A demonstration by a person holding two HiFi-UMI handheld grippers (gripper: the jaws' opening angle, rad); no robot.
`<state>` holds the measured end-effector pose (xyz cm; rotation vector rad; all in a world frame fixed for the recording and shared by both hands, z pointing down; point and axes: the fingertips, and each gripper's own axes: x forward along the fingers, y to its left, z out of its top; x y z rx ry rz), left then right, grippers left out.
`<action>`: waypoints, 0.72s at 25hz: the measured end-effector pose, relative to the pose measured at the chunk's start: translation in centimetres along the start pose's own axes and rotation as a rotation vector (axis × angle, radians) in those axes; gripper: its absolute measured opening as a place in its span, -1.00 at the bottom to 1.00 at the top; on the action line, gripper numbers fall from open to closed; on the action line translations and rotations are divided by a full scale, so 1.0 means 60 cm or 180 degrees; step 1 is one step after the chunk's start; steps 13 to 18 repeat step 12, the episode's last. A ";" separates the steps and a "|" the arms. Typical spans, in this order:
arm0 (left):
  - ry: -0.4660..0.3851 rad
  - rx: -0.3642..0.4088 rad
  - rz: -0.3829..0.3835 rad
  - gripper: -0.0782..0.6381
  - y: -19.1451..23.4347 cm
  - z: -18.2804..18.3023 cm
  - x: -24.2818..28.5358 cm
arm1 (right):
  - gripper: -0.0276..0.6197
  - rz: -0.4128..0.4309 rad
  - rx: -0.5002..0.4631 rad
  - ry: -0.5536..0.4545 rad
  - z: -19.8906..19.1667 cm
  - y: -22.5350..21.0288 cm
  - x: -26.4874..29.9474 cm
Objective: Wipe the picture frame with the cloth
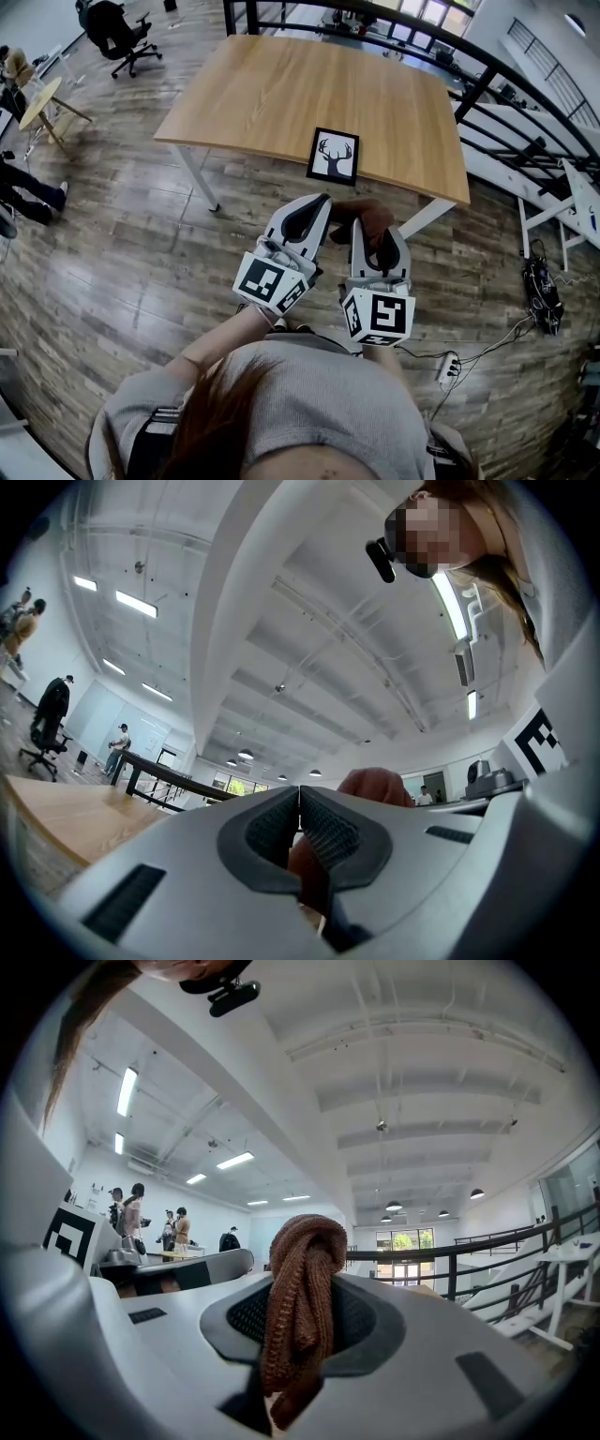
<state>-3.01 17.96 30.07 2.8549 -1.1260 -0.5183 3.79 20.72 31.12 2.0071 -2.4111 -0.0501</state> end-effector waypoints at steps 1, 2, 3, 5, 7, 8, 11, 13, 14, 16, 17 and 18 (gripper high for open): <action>0.0005 0.0012 -0.0007 -0.76 -0.001 0.000 0.001 | -0.50 -0.0003 -0.0002 0.0000 0.000 -0.001 0.000; 0.0010 0.0022 -0.0013 -0.76 -0.002 -0.001 0.002 | -0.50 -0.0006 -0.0005 0.0001 0.000 -0.002 0.001; 0.0016 0.0026 -0.0020 -0.76 -0.003 -0.001 0.004 | -0.50 -0.0008 -0.0007 0.0001 0.000 -0.003 0.001; 0.0026 0.0014 -0.0031 -0.76 -0.003 -0.002 0.005 | -0.50 -0.0011 -0.0011 0.0001 0.001 -0.003 0.000; 0.0022 -0.0004 -0.0032 -0.76 -0.002 -0.002 0.003 | -0.50 -0.0008 -0.0020 0.0005 0.001 -0.003 0.000; 0.0018 -0.0009 -0.0033 -0.76 -0.003 -0.002 0.002 | -0.50 -0.0003 -0.0025 0.0008 0.001 -0.002 0.000; 0.0011 0.0009 -0.0066 -0.76 -0.005 -0.002 0.001 | -0.50 0.0016 -0.0038 0.0015 0.000 0.003 0.000; 0.0011 0.0022 -0.0082 -0.76 -0.006 -0.002 0.001 | -0.50 0.0022 -0.0042 0.0016 -0.001 0.004 0.000; 0.0011 0.0022 -0.0082 -0.76 -0.006 -0.002 0.001 | -0.50 0.0022 -0.0042 0.0016 -0.001 0.004 0.000; 0.0011 0.0022 -0.0082 -0.76 -0.006 -0.002 0.001 | -0.50 0.0022 -0.0042 0.0016 -0.001 0.004 0.000; 0.0011 0.0022 -0.0082 -0.76 -0.006 -0.002 0.001 | -0.50 0.0022 -0.0042 0.0016 -0.001 0.004 0.000; 0.0011 0.0022 -0.0082 -0.76 -0.006 -0.002 0.001 | -0.50 0.0022 -0.0042 0.0016 -0.001 0.004 0.000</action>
